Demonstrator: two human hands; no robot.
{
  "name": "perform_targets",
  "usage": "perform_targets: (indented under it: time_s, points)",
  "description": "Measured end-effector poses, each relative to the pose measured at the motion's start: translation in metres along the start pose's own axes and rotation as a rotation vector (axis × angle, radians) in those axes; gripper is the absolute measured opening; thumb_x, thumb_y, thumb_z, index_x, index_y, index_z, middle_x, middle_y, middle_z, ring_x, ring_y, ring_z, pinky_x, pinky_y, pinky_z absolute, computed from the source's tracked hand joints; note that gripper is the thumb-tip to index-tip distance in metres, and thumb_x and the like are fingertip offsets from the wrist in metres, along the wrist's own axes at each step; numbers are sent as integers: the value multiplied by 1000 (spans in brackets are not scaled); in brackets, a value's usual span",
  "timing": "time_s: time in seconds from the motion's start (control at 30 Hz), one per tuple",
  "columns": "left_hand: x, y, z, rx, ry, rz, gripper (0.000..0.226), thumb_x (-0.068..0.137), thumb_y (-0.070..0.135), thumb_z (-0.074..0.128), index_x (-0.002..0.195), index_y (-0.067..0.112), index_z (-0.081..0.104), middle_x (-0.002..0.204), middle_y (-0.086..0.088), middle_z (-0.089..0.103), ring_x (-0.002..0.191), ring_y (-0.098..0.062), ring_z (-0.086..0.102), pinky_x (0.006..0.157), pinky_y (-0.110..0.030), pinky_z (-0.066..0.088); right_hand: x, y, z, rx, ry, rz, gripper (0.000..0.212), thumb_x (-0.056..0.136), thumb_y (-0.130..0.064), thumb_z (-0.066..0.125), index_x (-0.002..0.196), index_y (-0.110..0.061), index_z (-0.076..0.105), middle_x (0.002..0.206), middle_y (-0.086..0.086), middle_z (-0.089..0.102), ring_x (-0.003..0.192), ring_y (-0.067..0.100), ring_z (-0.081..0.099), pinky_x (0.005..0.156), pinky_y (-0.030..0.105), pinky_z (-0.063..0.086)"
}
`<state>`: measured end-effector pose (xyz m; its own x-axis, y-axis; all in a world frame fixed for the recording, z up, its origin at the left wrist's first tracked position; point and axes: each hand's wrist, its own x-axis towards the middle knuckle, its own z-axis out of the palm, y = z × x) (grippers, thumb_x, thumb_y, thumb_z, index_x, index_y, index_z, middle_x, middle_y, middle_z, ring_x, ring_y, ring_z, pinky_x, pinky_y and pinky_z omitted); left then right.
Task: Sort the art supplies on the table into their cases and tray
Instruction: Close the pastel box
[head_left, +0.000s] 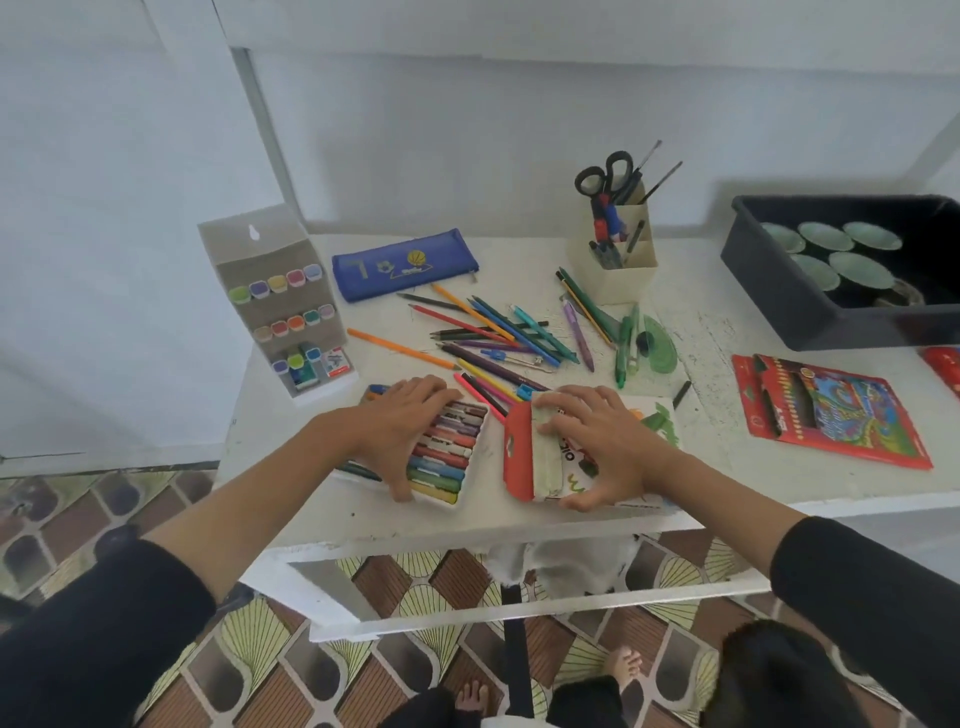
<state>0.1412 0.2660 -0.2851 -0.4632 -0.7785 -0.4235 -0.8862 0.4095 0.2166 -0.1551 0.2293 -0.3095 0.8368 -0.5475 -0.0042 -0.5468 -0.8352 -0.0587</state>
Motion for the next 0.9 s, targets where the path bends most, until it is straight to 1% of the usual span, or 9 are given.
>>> perform_targets:
  time_s: [0.13, 0.23, 0.4, 0.5, 0.57, 0.63, 0.77, 0.83, 0.9]
  points:
    - [-3, -4, 5, -55, 88, 38, 123, 59, 51, 84, 147, 21, 4, 142, 0, 13, 130, -17, 16, 112, -29, 16, 10, -8, 3, -1, 18, -51, 80, 59, -77, 51, 111, -16, 48, 135, 6, 39, 126, 32, 38, 98, 52, 35]
    - [-1, -3, 7, -70, 89, 55, 122, 58, 52, 84, 147, 22, 6, 141, -1, 15, 129, -16, 17, 112, -31, 18, 21, -19, 2, 20, 60, -91, 81, 60, -78, 50, 109, -13, 49, 133, 6, 35, 124, 29, 37, 97, 49, 36]
    - [0, -7, 8, -103, 151, 59, 122, 58, 54, 83, 147, 20, 7, 139, -1, 18, 126, -15, 19, 111, -30, 20, 34, -31, -2, 37, 91, -129, 82, 62, -80, 48, 110, -13, 47, 132, 5, 33, 123, 28, 37, 100, 46, 34]
    - [-1, -10, 9, -92, 180, 46, 125, 54, 65, 78, 147, 19, 9, 136, -1, 22, 122, -16, 22, 113, -36, 23, 38, -38, -3, 92, 129, -106, 79, 64, -79, 49, 110, -16, 43, 132, 4, 35, 124, 26, 37, 99, 47, 35]
    - [-2, -10, 11, -29, 187, 25, 127, 50, 75, 67, 148, 18, 8, 138, -2, 23, 126, -18, 23, 116, -43, 14, 42, -44, -5, 96, 137, -86, 78, 64, -80, 49, 110, -16, 44, 131, 4, 37, 124, 25, 37, 98, 45, 35]
    - [-3, -9, 14, 17, 191, 12, 128, 49, 78, 61, 148, 17, 6, 140, -4, 22, 130, -20, 21, 118, -47, 4, 47, -50, -8, 49, 114, -72, 79, 64, -81, 48, 109, -16, 46, 131, 4, 38, 123, 24, 37, 97, 45, 35]
    - [-1, -4, 22, 18, 209, 14, 129, 50, 75, 63, 149, 15, 6, 141, -4, 21, 133, -22, 19, 117, -48, -5, 58, -68, -9, -91, 67, -56, 79, 61, -84, 46, 105, -18, 43, 129, 4, 42, 116, 27, 41, 90, 48, 38]
    - [-2, -5, 28, -3, 196, -7, 133, 52, 74, 66, 151, 15, -2, 149, -4, 13, 138, -23, 11, 116, -48, -9, 63, -76, -6, -122, 60, -29, 79, 59, -85, 45, 104, -19, 39, 128, 4, 43, 115, 29, 42, 88, 49, 38]
    - [-9, -9, 35, -65, 166, -52, 138, 58, 72, 71, 150, 17, -16, 157, -2, -7, 144, -20, -6, 114, -47, -14, 65, -79, -2, -130, 56, -12, 80, 58, -85, 45, 103, -19, 38, 128, 4, 43, 115, 29, 42, 88, 49, 39]
